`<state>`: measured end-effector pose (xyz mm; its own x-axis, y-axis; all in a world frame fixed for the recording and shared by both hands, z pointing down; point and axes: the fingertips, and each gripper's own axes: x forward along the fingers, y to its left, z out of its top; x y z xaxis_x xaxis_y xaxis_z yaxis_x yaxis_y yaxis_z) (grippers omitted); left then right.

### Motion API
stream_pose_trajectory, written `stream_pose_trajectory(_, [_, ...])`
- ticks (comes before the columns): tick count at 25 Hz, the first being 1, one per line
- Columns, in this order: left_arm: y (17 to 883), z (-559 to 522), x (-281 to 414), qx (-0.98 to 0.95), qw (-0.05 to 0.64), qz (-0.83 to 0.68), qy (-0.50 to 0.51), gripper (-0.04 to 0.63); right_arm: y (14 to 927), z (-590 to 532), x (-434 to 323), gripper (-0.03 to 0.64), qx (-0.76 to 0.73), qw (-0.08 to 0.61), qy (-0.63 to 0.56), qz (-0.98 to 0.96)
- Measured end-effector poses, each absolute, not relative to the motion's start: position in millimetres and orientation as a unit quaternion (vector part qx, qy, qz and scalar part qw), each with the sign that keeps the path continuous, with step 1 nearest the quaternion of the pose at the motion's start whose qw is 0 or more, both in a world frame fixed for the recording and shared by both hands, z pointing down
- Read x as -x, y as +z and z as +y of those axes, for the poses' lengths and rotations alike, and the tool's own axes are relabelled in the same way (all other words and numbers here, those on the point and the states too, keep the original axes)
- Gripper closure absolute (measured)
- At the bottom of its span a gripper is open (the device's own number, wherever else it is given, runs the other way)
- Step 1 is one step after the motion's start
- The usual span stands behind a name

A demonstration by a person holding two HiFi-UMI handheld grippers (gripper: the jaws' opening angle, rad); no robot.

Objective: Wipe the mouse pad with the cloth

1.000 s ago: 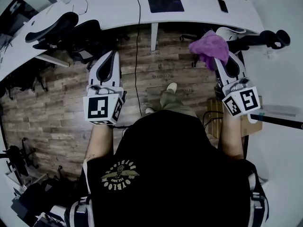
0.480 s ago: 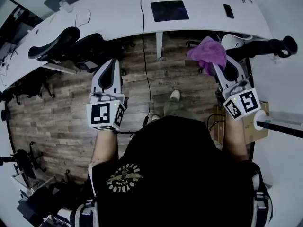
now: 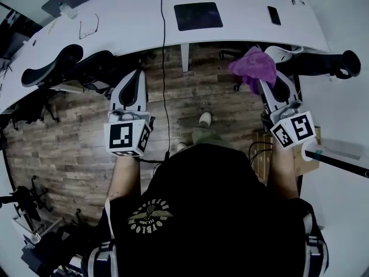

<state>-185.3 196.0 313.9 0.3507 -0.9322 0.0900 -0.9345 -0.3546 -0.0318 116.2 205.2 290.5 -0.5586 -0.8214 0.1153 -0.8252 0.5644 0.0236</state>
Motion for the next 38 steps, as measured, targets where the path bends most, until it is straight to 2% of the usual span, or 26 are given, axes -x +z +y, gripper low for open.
stream_pose_trajectory(9, [309.3, 153.2, 164.5, -0.819, 0.012, -0.572, 0.045, 0.594, 287.9, 164.4, -129.9, 0.531, -0.455, 0.066, 0.01, -0.888])
stream_pose_trajectory(22, [287.9, 96.3, 132.7, -0.795, -0.005, -0.605, 0.038, 0.594, 278.8, 87.0, -167.7, 0.531, -0.424, 0.046, 0.001, -0.905])
stream_pose_trajectory(34, [285.0, 82.0, 126.5, -0.763, -0.01, -0.644, 0.053, 0.594, 301.8, 33.0, -188.1, 0.531, -0.392, 0.036, 0.033, -0.919])
stream_pose_trajectory(38, [279.9, 90.3, 130.9, -0.757, -0.012, -0.653, 0.027, 0.594, 303.1, 29.8, -180.7, 0.531, -0.374, 0.043, 0.024, -0.926])
